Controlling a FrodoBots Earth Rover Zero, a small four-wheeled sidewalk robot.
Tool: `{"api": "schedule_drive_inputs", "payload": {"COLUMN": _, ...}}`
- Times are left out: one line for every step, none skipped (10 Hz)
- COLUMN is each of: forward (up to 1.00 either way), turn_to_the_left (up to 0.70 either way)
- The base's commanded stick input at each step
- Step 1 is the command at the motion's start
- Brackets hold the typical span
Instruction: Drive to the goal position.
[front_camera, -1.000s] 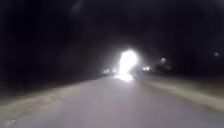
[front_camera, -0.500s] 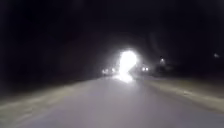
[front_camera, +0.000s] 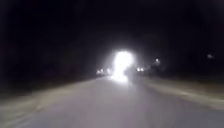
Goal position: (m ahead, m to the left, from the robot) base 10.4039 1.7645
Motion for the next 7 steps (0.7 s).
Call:
{"api": "schedule_drive_inputs", "payload": {"forward": 1.00, "turn_to_the_left": -0.07}}
{"api": "schedule_drive_inputs", "payload": {"forward": 1.00, "turn_to_the_left": -0.04}}
{"api": "schedule_drive_inputs", "payload": {"forward": 1.00, "turn_to_the_left": -0.01}}
{"api": "schedule_drive_inputs", "payload": {"forward": 1.00, "turn_to_the_left": 0.00}}
{"api": "schedule_drive_inputs", "payload": {"forward": 1.00, "turn_to_the_left": 0.00}}
{"api": "schedule_drive_inputs", "payload": {"forward": 1.00, "turn_to_the_left": 0.00}}
{"api": "schedule_drive_inputs", "payload": {"forward": 1.00, "turn_to_the_left": 0.00}}
